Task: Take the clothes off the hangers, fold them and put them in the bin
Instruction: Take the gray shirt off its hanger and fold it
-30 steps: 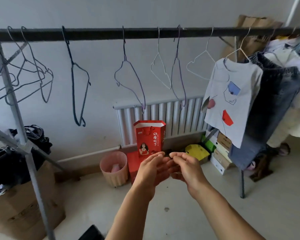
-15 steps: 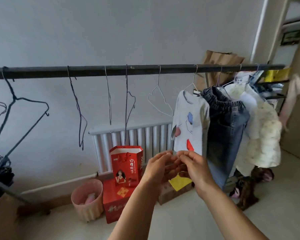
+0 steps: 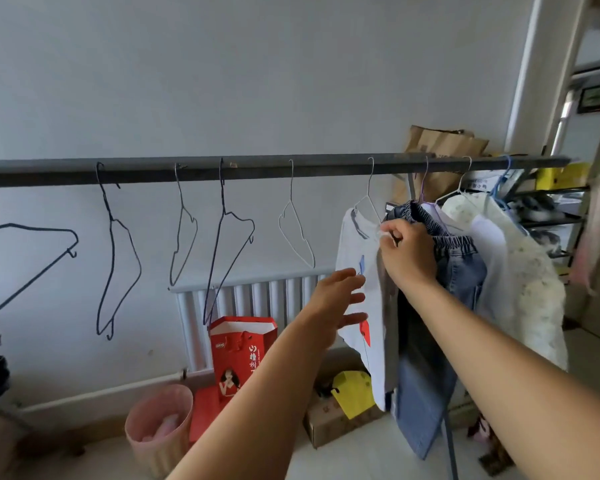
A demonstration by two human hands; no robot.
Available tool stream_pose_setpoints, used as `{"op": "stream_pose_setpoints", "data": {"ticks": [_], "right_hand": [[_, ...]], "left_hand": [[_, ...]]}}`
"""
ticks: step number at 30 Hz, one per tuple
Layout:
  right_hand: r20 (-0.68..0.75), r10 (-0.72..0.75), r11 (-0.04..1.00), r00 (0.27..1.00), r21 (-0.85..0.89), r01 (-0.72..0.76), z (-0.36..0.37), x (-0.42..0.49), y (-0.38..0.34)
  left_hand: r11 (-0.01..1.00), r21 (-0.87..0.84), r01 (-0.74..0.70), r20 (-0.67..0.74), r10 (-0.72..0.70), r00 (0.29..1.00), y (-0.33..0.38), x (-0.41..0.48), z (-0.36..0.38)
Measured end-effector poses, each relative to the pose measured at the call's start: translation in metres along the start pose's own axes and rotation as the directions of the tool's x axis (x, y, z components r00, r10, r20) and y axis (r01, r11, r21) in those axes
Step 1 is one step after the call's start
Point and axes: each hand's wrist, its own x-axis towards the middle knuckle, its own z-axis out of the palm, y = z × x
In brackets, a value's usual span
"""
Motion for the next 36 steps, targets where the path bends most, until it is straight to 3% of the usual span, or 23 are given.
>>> {"op": "stream_pose_setpoints", "data": {"ticks": [2,4,6,8,24,36], "right_hand": [[0.044,0.013,0.981,0.999,-0.195,-0.004,0.007,0.022,-0.004],[0.165,0.139,0.931,0.976,-0.357,-0.072,0.016,0.038,-0.007],[0.254,0.244,0.881,0.936,-0.462,-0.104,0.025,0.046,-0.005],[0.278,0.252,0.861,0.927,-0.501,-0.084,0.030,0.049,0.000],[0.029,-0.018,0.961,0.999,-0.275,0.025,0.002,0.062,0.013],[0.173,-0.160,0.974,0.972,-0.135,0.184,-0.057,0.036,0.047]], "left_hand": [[0.998,0.035,-0.049,0.013,0.049,0.999,0.007,0.010,0.007],[0.994,0.050,-0.093,0.014,0.092,0.996,0.015,0.018,0.011],[0.993,0.043,-0.113,-0.021,0.114,0.993,0.021,0.026,0.011],[0.993,0.022,-0.119,-0.061,0.120,0.991,0.025,0.030,0.008],[0.985,0.055,-0.165,-0.152,0.172,0.973,0.021,0.036,-0.035],[0.930,0.306,-0.202,-0.207,0.272,0.940,0.008,0.036,-0.074]]}}
